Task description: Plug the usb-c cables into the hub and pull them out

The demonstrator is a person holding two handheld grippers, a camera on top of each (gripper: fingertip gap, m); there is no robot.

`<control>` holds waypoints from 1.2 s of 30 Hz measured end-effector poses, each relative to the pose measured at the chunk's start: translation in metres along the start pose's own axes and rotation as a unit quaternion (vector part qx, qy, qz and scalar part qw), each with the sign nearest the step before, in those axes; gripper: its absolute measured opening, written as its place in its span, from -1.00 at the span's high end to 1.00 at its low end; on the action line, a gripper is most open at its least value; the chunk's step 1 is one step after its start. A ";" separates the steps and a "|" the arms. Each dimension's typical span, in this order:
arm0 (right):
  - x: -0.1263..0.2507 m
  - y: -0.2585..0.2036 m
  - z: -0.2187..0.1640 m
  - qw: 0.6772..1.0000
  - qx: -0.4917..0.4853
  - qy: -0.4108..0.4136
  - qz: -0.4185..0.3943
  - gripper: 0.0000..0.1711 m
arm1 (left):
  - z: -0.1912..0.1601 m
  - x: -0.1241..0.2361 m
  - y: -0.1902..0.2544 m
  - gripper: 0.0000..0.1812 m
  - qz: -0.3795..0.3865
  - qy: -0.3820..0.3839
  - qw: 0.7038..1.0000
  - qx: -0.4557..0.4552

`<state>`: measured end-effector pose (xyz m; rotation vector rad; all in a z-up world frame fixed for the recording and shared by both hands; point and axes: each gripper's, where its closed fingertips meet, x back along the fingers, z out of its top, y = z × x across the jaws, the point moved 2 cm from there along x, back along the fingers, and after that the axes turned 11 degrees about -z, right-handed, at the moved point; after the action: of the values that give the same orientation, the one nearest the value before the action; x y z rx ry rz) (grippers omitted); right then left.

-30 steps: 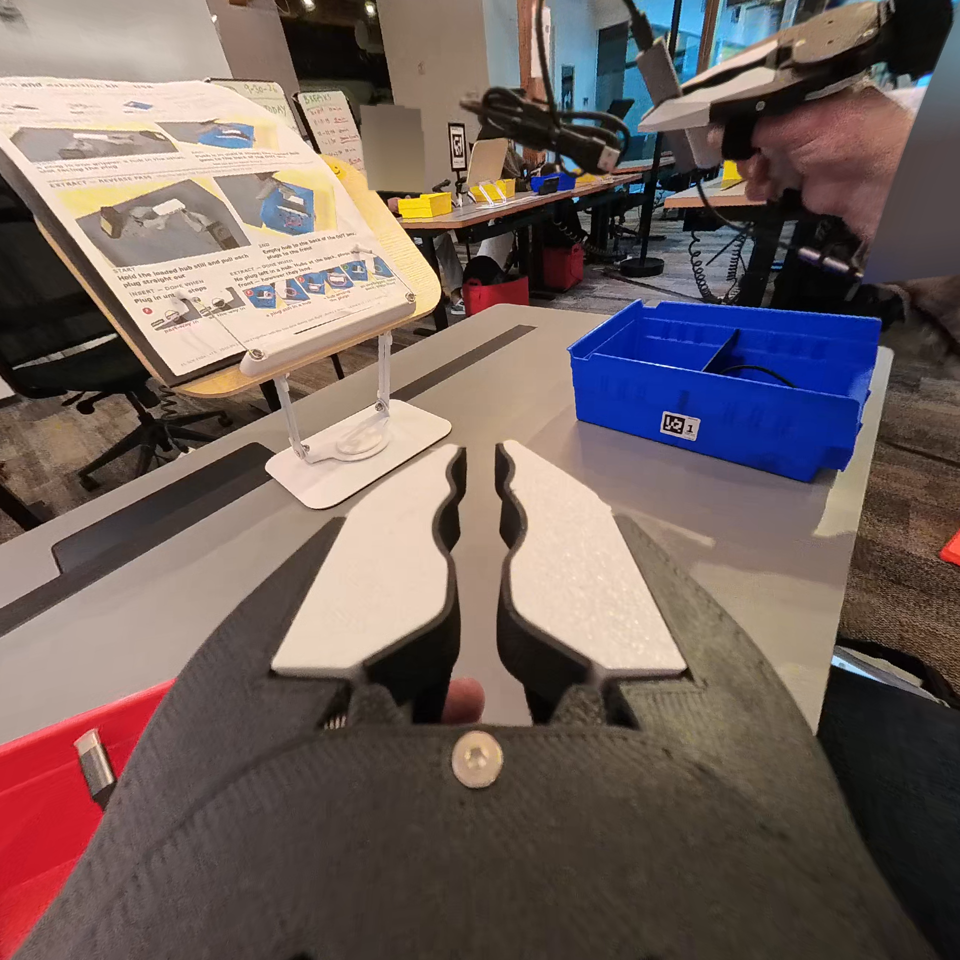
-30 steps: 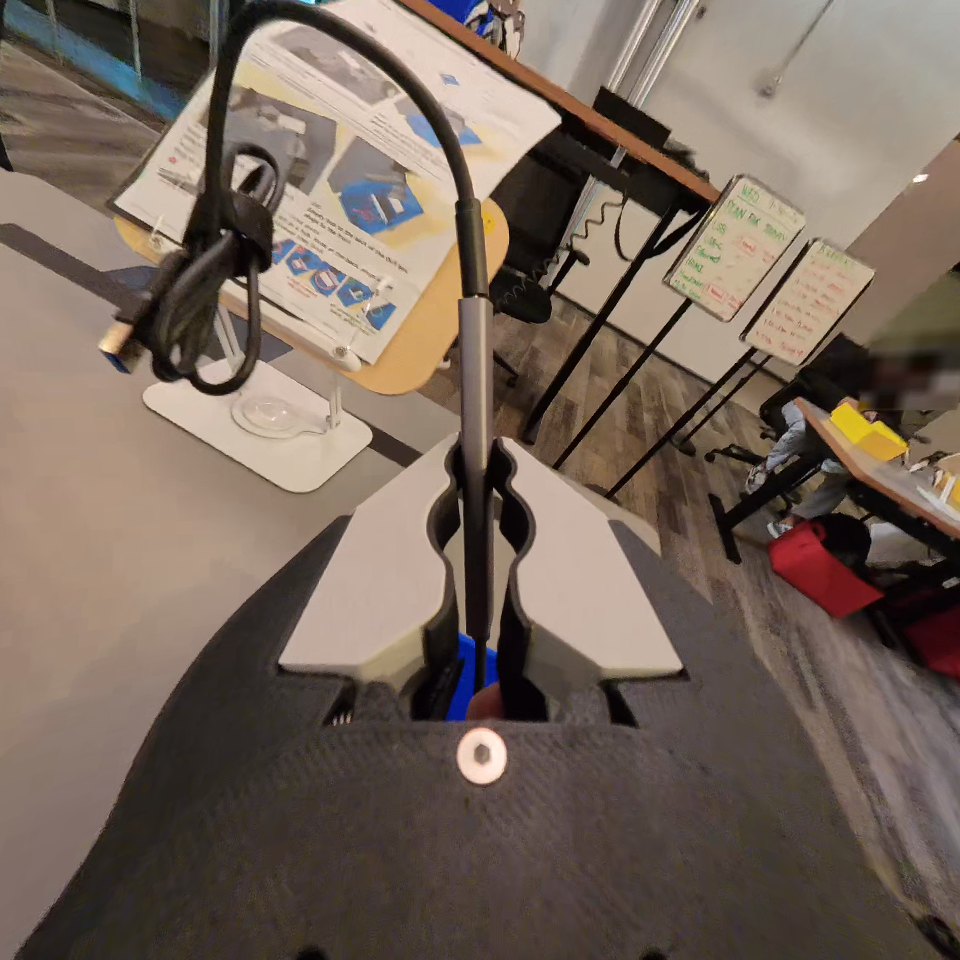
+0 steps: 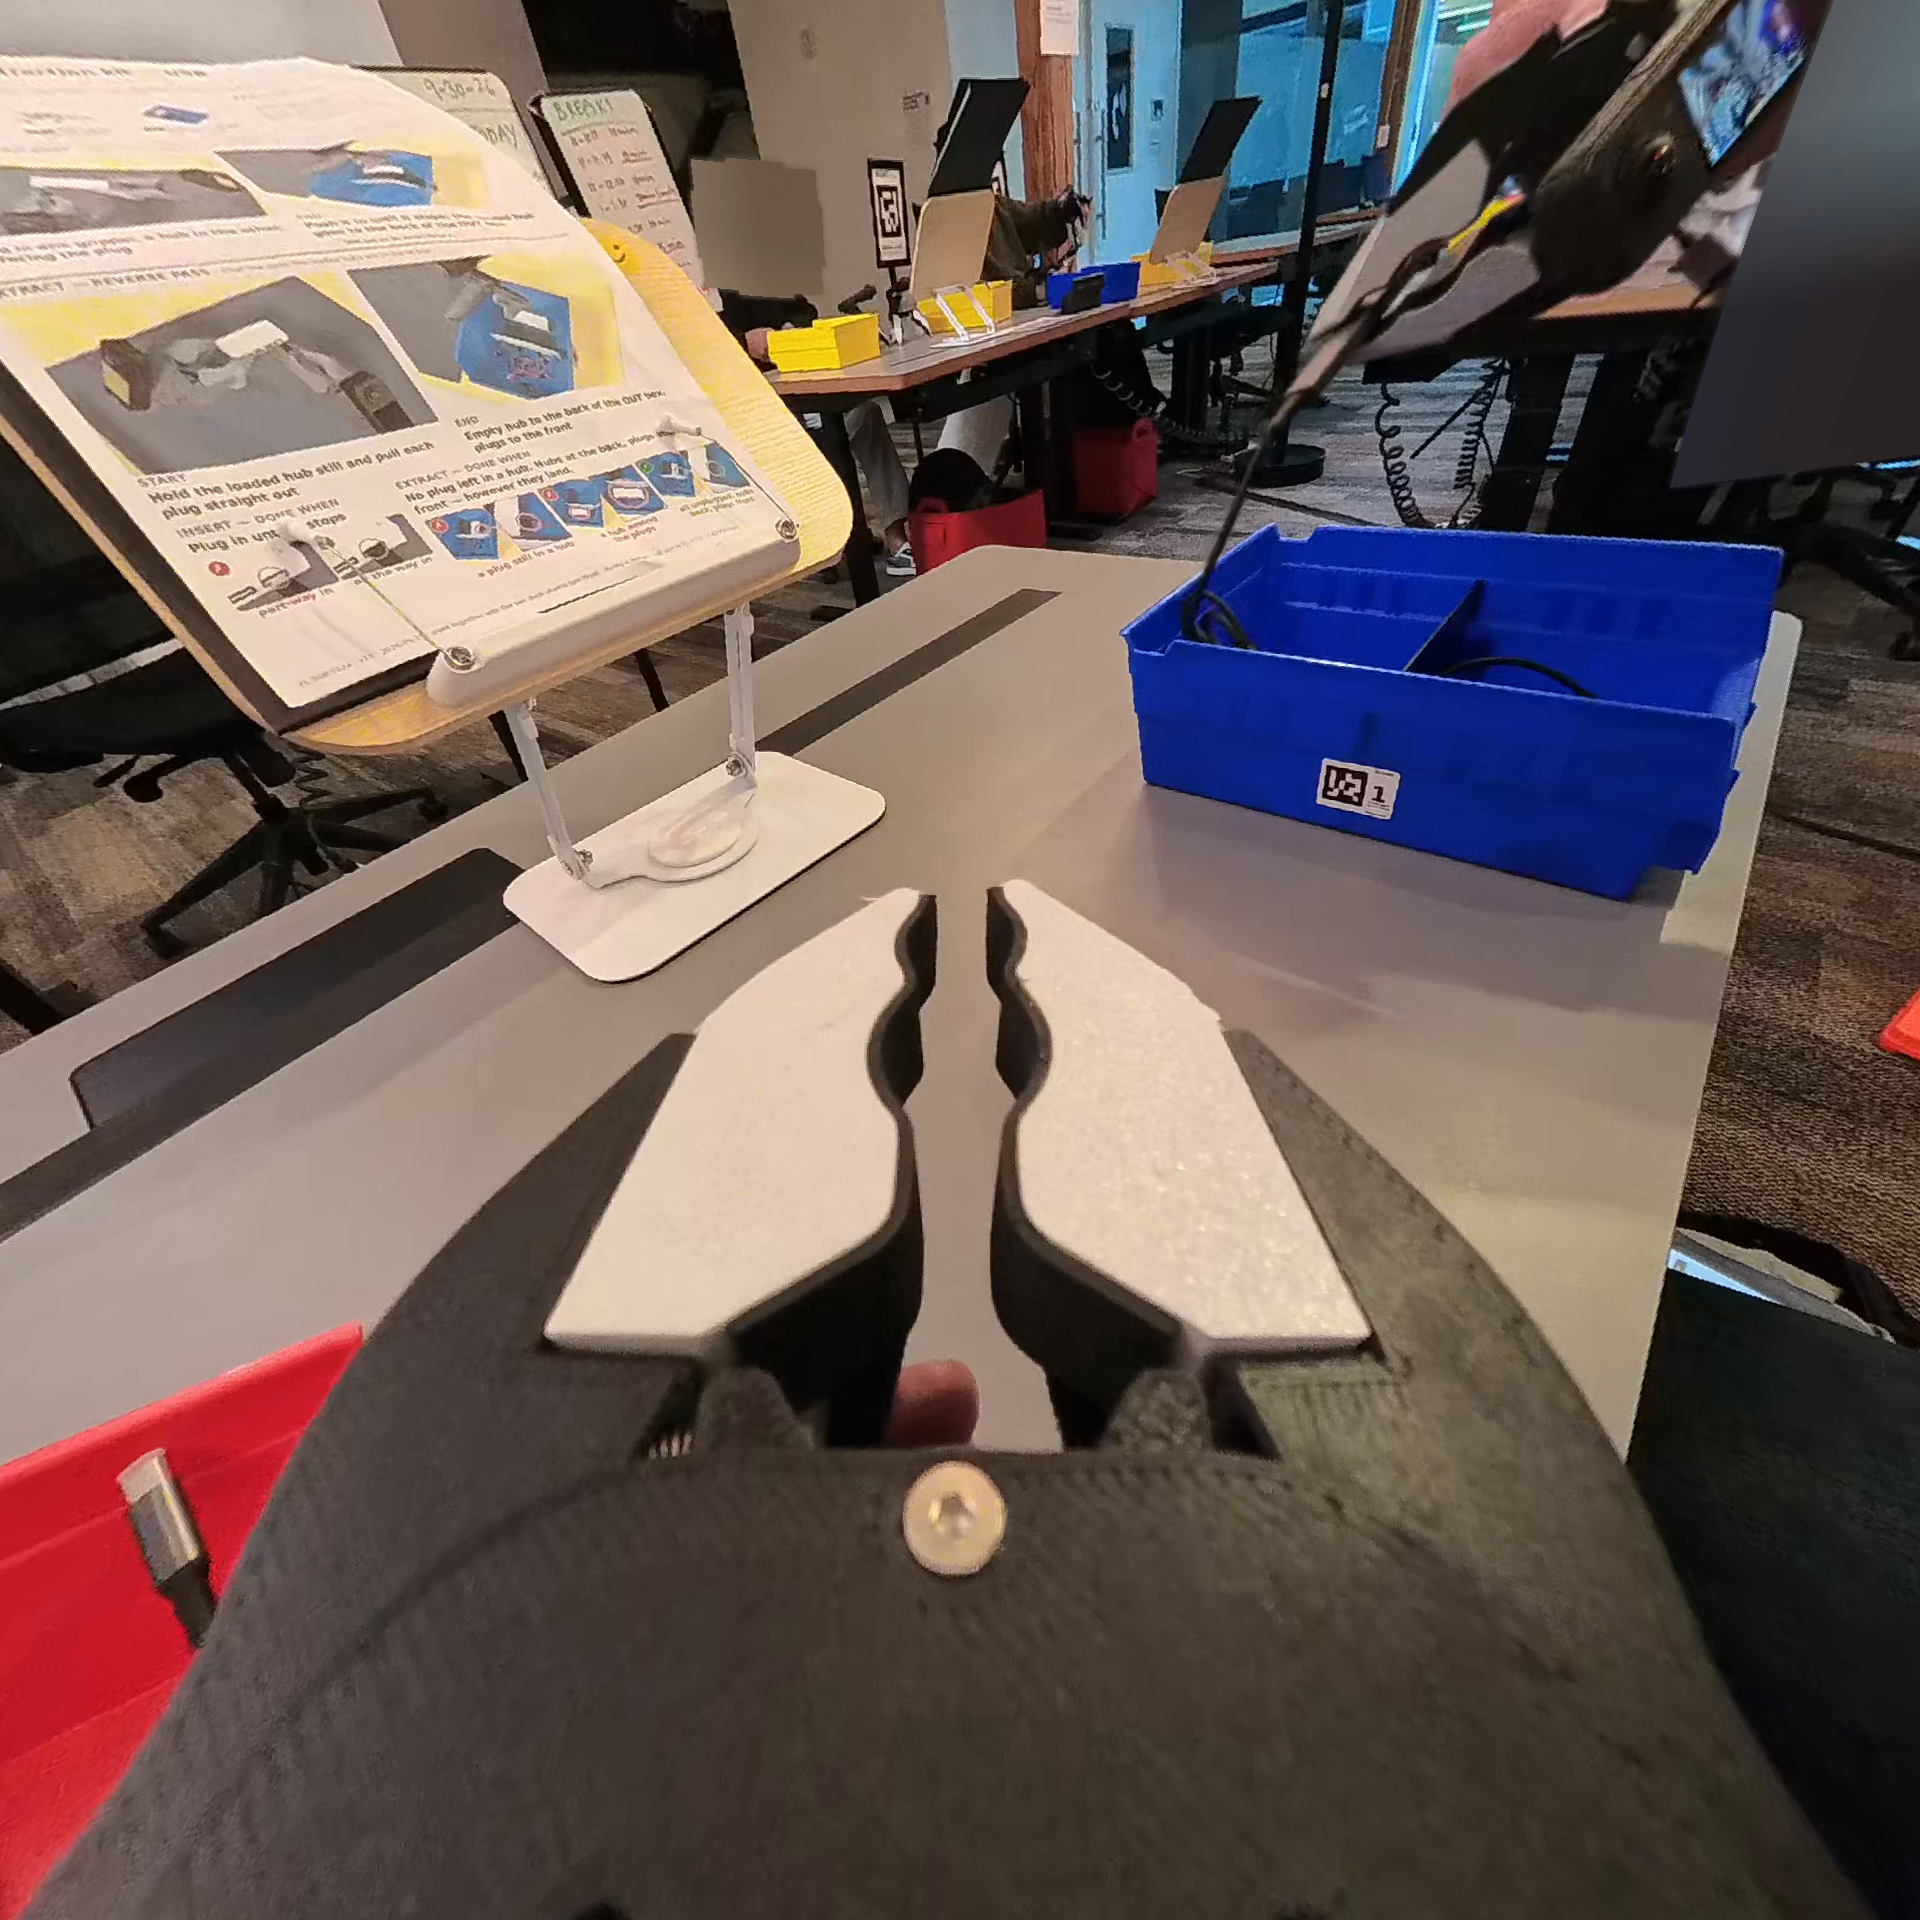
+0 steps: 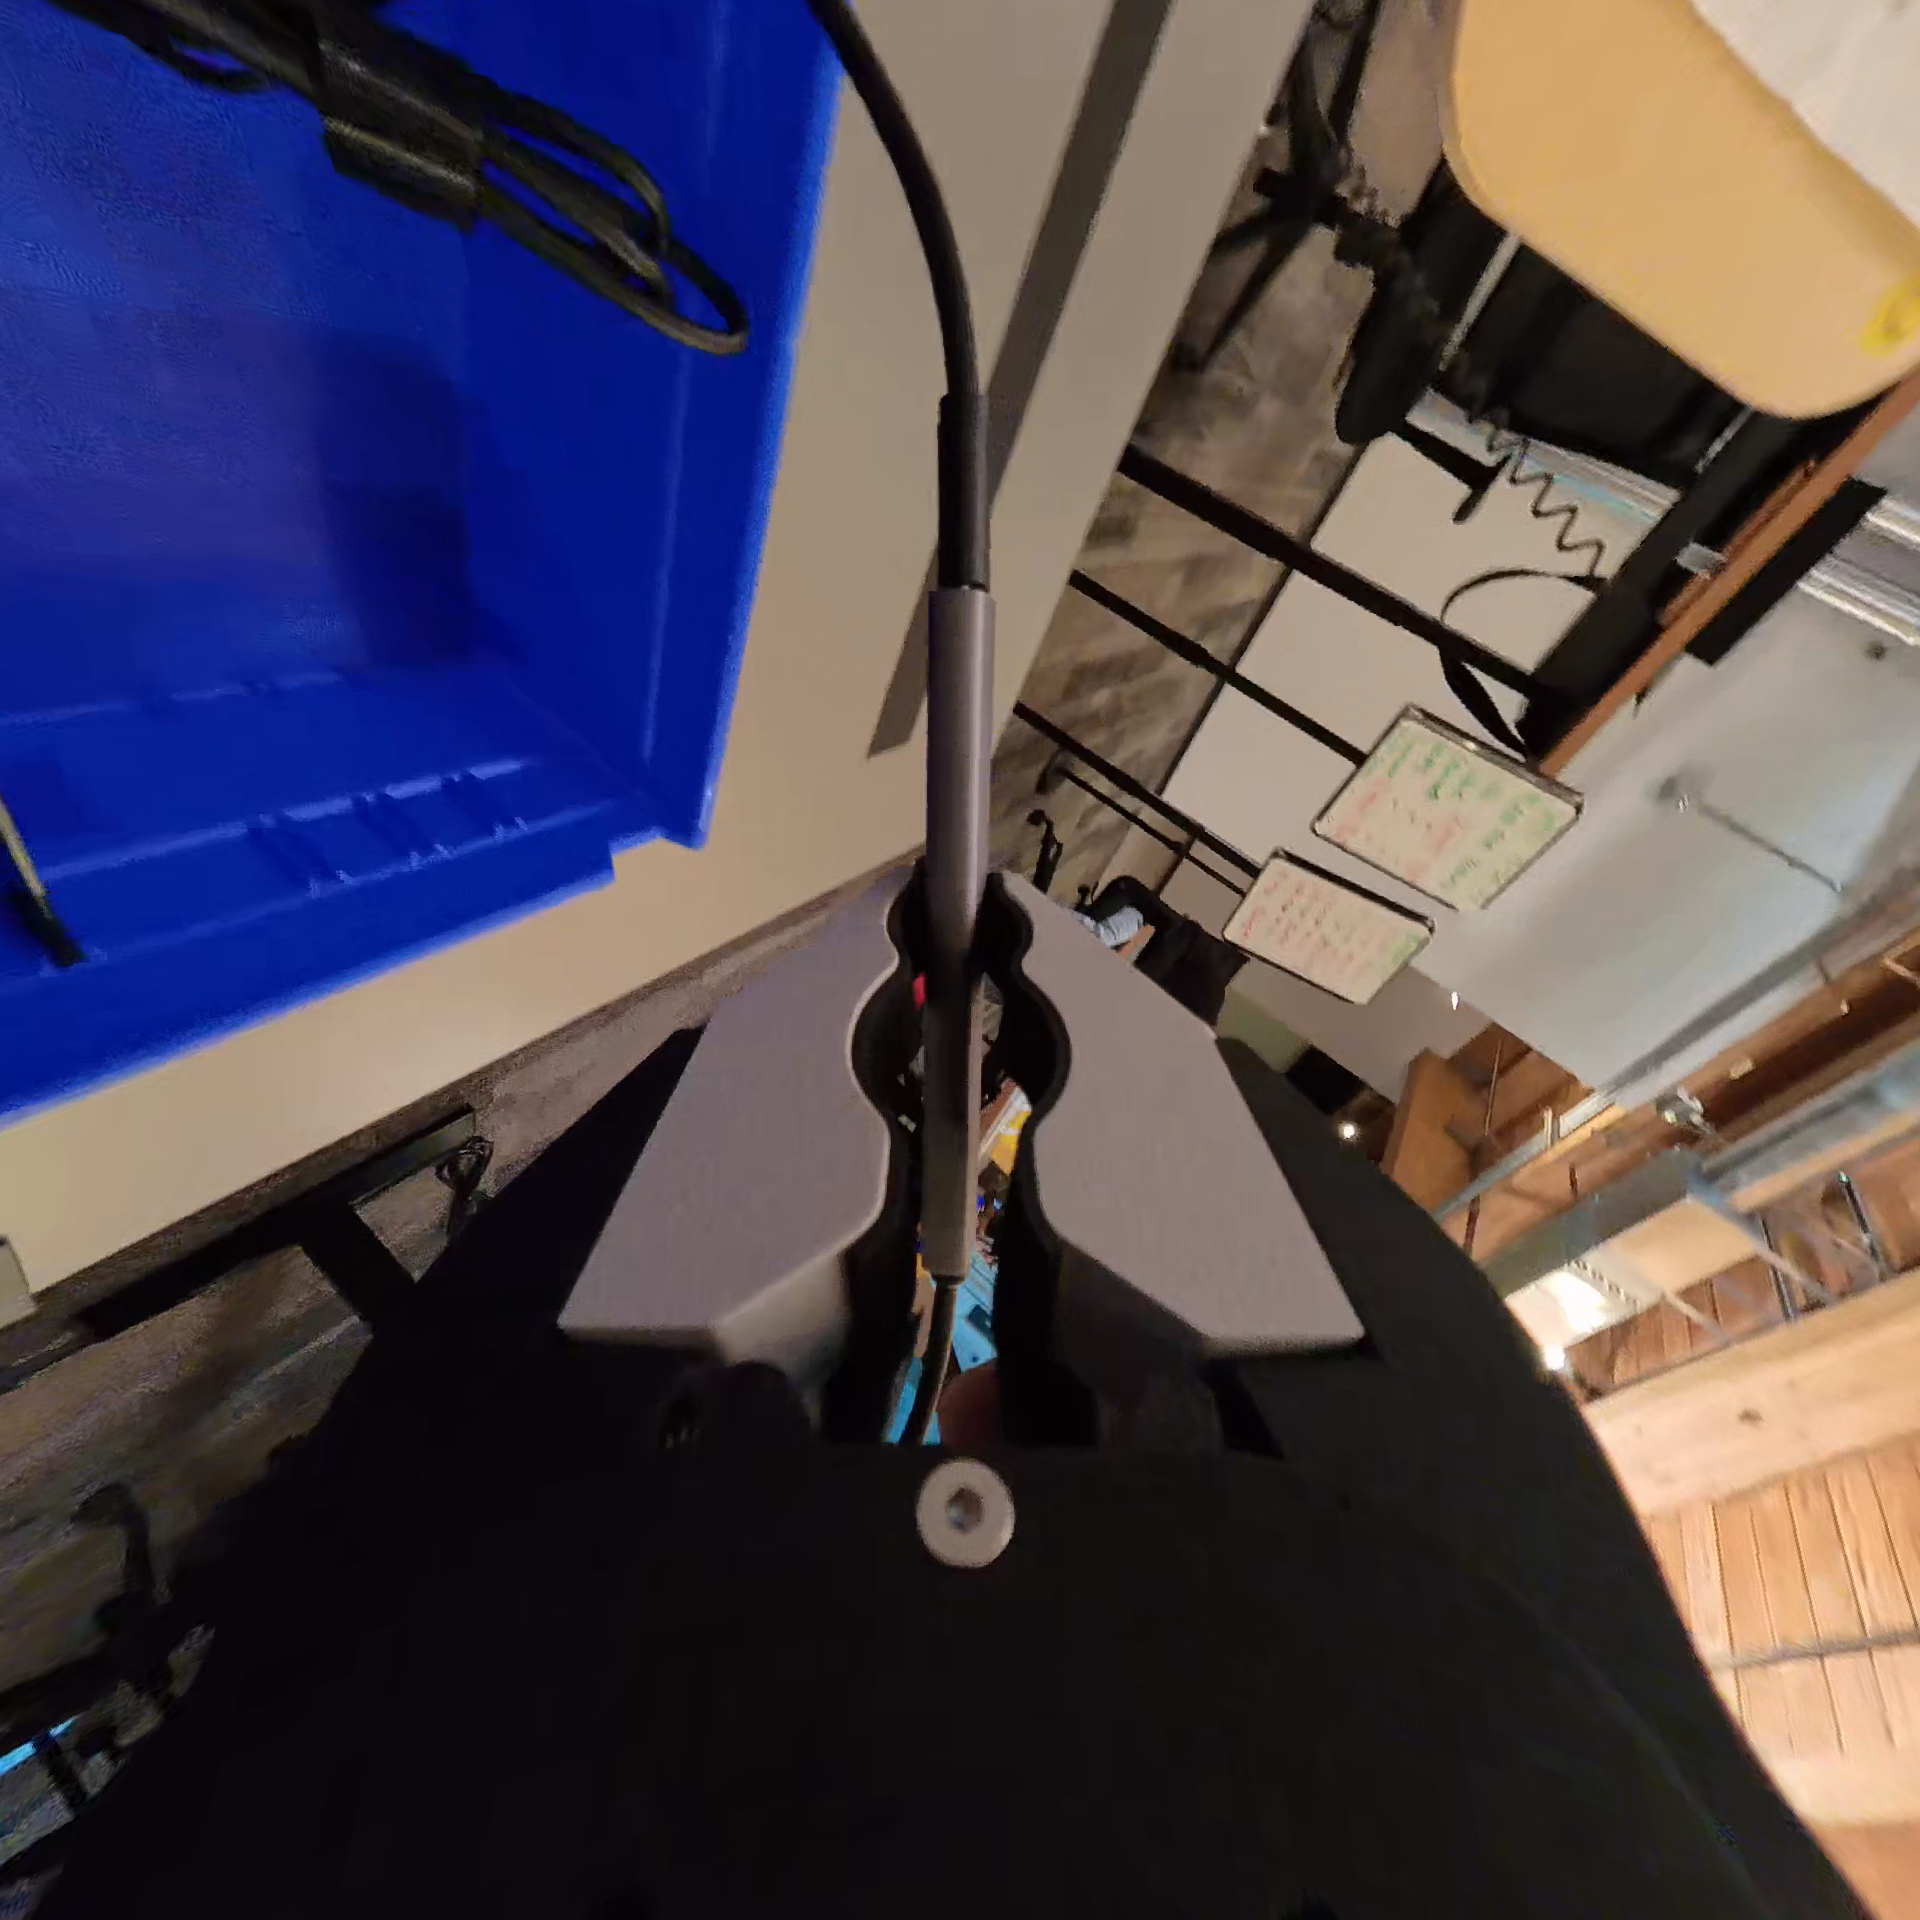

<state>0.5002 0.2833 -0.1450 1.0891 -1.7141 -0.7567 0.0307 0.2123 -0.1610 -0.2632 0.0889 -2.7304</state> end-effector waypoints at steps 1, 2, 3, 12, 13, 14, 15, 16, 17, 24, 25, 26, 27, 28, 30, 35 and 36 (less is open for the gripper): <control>-0.004 -0.004 0.005 1.000 0.003 0.003 0.007 0.93 | -0.001 0.000 0.000 0.91 -0.001 -0.001 1.000 0.000; -0.008 -0.007 0.010 1.000 0.005 0.008 0.012 0.92 | -0.002 -0.001 0.001 0.91 -0.002 -0.002 1.000 0.000; -0.011 -0.011 0.016 1.000 0.006 0.015 0.020 0.92 | -0.002 -0.002 0.001 0.91 -0.003 -0.003 1.000 0.001; -0.038 -0.040 0.039 0.997 0.021 0.021 0.078 0.92 | -0.010 -0.006 0.004 0.91 -0.011 -0.010 1.000 0.006; -0.042 -0.044 0.039 0.996 0.026 0.016 0.087 0.92 | -0.011 -0.007 0.005 0.91 -0.012 -0.011 1.000 0.006; -0.045 -0.049 0.040 0.995 0.032 0.013 0.094 0.92 | -0.011 -0.007 0.005 0.91 -0.013 -0.011 1.000 0.006; -0.047 -0.053 0.042 0.994 0.034 0.011 0.101 0.92 | -0.011 -0.007 0.006 0.91 -0.014 -0.012 1.000 0.006; -0.049 -0.058 0.043 0.993 0.036 0.007 0.109 0.92 | -0.012 -0.007 0.006 0.91 -0.014 -0.013 1.000 0.005; -0.051 -0.062 0.045 0.992 0.038 0.002 0.116 0.92 | -0.012 -0.007 0.006 0.91 -0.014 -0.013 1.000 0.004; -0.068 -0.085 0.054 0.988 0.050 -0.035 0.141 0.91 | -0.013 -0.009 0.007 0.91 -0.016 -0.015 1.000 0.006; -0.071 -0.087 0.054 0.988 0.048 -0.045 0.137 0.91 | -0.014 -0.009 0.008 0.91 -0.017 -0.016 1.000 0.006; -0.072 -0.087 0.054 0.989 0.047 -0.050 0.134 0.89 | -0.015 -0.009 0.008 0.91 -0.017 -0.017 1.000 0.005; -0.071 -0.087 0.056 0.989 0.041 -0.050 0.135 0.87 | -0.015 -0.009 0.008 0.91 -0.018 -0.018 1.000 0.006; -0.069 -0.087 0.057 0.988 0.029 -0.050 0.143 0.85 | -0.016 -0.009 0.008 0.91 -0.018 -0.018 1.000 0.006; -0.063 -0.078 0.055 0.989 0.001 -0.049 0.138 0.71 | -0.016 -0.009 0.008 0.91 -0.018 -0.019 1.000 0.006; -0.028 -0.047 0.037 0.977 -0.163 -0.024 0.134 0.50 | -0.017 -0.008 0.005 0.91 -0.016 -0.018 1.000 0.008; -0.021 -0.043 0.027 0.969 -0.206 -0.028 0.136 0.45 | -0.017 -0.008 0.005 0.91 -0.016 -0.018 1.000 0.009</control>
<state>0.4928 0.2843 -0.1997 0.5409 -1.6135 -0.9206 0.0367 0.2116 -0.1795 -0.3122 0.0507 -2.7557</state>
